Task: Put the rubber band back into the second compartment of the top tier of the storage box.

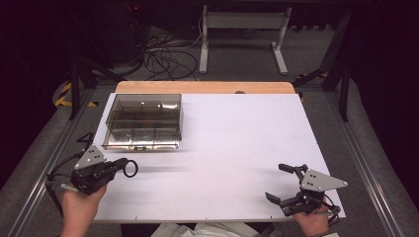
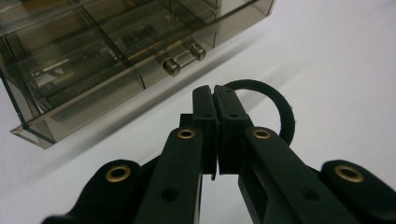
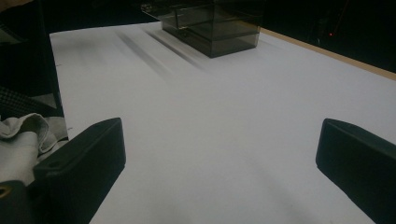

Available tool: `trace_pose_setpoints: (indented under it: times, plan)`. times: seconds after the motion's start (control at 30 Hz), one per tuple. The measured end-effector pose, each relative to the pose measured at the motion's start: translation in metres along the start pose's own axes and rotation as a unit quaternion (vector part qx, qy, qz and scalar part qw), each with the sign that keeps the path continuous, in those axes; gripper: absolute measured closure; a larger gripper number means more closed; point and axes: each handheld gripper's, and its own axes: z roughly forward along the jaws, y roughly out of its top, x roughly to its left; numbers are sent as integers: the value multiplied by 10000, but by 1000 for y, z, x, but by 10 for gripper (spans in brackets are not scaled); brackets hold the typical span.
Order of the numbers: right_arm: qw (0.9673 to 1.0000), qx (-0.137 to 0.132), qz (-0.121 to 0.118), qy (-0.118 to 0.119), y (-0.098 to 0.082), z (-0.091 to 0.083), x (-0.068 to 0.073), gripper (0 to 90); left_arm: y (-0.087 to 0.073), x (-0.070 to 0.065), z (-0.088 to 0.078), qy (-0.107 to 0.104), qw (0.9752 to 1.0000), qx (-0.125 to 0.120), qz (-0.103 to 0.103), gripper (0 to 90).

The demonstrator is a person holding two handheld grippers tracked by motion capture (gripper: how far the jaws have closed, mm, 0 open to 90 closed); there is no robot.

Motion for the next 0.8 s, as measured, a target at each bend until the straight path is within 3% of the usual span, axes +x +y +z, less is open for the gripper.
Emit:
trace_pose_setpoints:
  times: [0.43, 0.8]
  plan:
    - [10000, 6, 6, 3, 0, 1, 0, 22, 5, 6, -5, -122, 9983, -531, -229, 884]
    - [10000, 6, 9, 2, 0, 1, 0, 22, 10, 10, -7, -237, 9936, -1038, -389, 884]
